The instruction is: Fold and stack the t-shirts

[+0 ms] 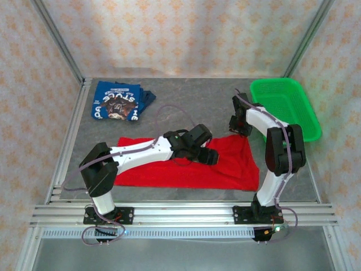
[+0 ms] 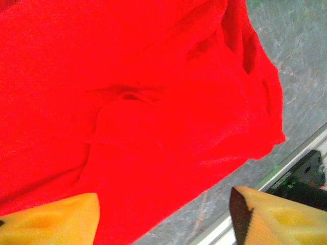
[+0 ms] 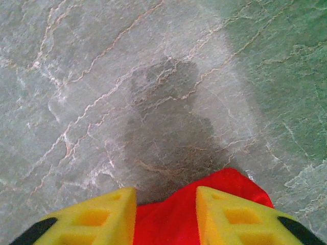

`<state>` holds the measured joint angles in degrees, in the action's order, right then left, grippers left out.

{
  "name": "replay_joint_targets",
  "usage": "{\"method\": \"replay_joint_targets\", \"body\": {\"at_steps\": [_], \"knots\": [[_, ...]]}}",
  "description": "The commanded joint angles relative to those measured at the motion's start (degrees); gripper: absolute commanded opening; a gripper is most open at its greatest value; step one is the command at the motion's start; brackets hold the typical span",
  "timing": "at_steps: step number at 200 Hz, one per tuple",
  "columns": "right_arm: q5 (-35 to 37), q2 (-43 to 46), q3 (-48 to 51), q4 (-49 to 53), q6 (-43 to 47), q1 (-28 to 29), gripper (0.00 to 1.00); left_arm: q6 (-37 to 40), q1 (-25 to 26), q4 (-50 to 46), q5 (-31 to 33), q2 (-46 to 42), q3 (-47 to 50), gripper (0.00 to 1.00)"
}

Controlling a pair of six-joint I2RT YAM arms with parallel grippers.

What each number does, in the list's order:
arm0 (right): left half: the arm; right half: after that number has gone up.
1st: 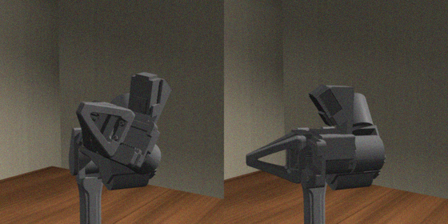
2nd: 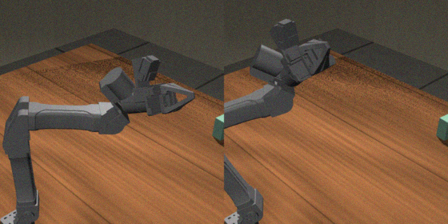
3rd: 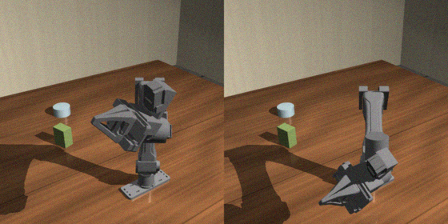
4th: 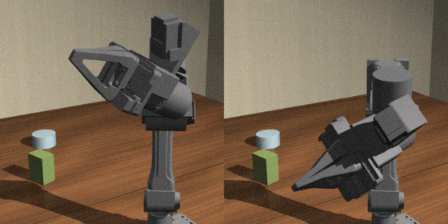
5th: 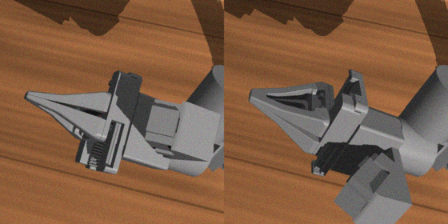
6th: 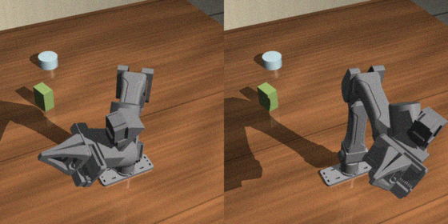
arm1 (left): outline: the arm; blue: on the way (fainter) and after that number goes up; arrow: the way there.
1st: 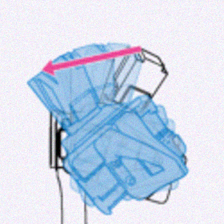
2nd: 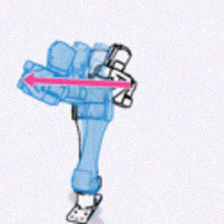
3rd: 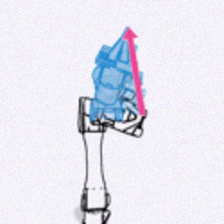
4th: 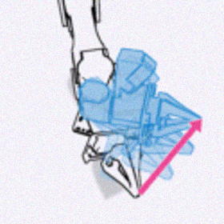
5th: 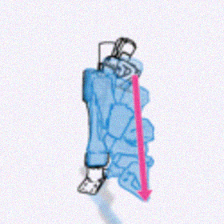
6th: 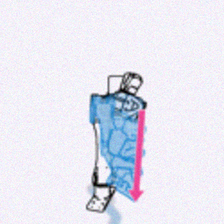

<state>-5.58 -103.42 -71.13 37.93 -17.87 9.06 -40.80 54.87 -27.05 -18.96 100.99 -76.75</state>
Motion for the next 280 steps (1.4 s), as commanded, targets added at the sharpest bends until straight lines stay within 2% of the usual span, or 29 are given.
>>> {"method": "replay_joint_targets", "body": {"at_steps": [1, 20, 52, 70, 129, 163, 177, 204, 213, 236, 280], "knots": [[-0.43, 4.17, 2.12, -0.85, 0.29, 0.01, 0.42, -10.78, 0.00, -0.17, -2.34, 2.61, -1.21, 0.62], [-1.91, 7.56, 4.50, -2.52, 0.88, 0.08, 0.51, -15.72, 0.26, 0.25, -2.73, 4.83, -2.65, 0.60], [-2.64, 13.52, 7.49, -3.65, 2.15, 0.07, 0.68, -18.51, 0.39, -2.40, -0.67, 7.04, -3.69, 0.54], [-4.36, 16.78, 9.00, -4.11, 2.17, 0.06, 0.72, -20.30, 0.41, -1.37, 0.58, 7.28, -3.32, 0.53], [-8.26, 23.32, 13.40, -4.61, 2.05, 0.08, 0.73, -22.31, 0.41, -0.17, 0.83, 10.85, -6.08, 0.51], [-9.74, 25.27, 15.21, -4.69, 1.75, 0.12, 0.74, -23.01, 0.41, -0.07, 0.18, 13.27, -7.39, 0.44], [-10.45, 26.48, 16.07, -5.05, 1.07, 0.10, 0.74, -22.82, 0.40, -1.43, 0.47, 14.29, -8.55, 0.37], [-13.61, 28.84, 17.79, -5.52, -1.46, 0.13, 0.75, -22.06, 0.41, -3.87, 1.16, 14.34, -8.70, 0.06], [-15.11, 29.45, 18.40, -5.75, -2.54, 0.17, 0.75, -21.84, 0.39, -4.61, 1.45, 13.86, -8.28, 0.01], [-18.18, 30.11, 20.43, -7.49, -5.76, 0.26, 0.75, -22.37, 0.70, -4.93, 1.93, 11.90, -5.83, 0.00], [-17.78, 27.10, 21.48, -8.49, -7.03, 0.52, 0.75, -25.51, 2.49, -4.37, 3.08, 9.81, -2.18, 0.00]]}}
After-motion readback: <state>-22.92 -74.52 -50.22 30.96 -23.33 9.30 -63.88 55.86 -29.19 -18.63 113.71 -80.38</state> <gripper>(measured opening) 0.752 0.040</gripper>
